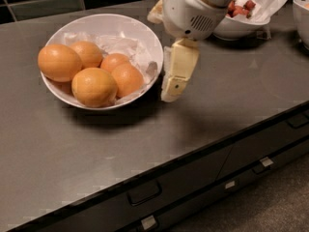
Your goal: Pick orange from white bowl
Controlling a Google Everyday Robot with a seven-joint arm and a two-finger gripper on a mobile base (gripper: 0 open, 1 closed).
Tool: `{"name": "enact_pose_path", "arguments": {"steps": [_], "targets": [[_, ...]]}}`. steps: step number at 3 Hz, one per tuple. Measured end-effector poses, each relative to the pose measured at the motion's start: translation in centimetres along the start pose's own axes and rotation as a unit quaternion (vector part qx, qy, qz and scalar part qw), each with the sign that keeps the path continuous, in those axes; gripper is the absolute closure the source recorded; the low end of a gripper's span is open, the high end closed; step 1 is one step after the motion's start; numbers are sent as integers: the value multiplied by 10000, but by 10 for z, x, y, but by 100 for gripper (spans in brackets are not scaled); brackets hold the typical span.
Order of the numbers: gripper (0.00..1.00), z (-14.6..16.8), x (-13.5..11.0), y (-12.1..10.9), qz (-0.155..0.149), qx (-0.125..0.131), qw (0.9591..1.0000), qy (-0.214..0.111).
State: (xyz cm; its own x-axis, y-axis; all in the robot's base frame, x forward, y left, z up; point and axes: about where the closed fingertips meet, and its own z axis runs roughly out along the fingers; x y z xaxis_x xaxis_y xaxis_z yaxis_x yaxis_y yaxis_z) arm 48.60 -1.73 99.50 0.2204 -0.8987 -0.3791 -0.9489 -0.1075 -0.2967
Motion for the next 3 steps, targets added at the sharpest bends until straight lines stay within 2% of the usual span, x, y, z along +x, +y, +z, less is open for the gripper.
{"name": "enact_pose_path", "arguments": {"steps": [1, 2, 3], "targets": [[0, 54, -45, -12, -63, -124, 9987, -498], [0, 53, -45, -12, -65, -124, 9987, -498], [0, 56, -61, -14, -151, -173, 9985, -498]]}}
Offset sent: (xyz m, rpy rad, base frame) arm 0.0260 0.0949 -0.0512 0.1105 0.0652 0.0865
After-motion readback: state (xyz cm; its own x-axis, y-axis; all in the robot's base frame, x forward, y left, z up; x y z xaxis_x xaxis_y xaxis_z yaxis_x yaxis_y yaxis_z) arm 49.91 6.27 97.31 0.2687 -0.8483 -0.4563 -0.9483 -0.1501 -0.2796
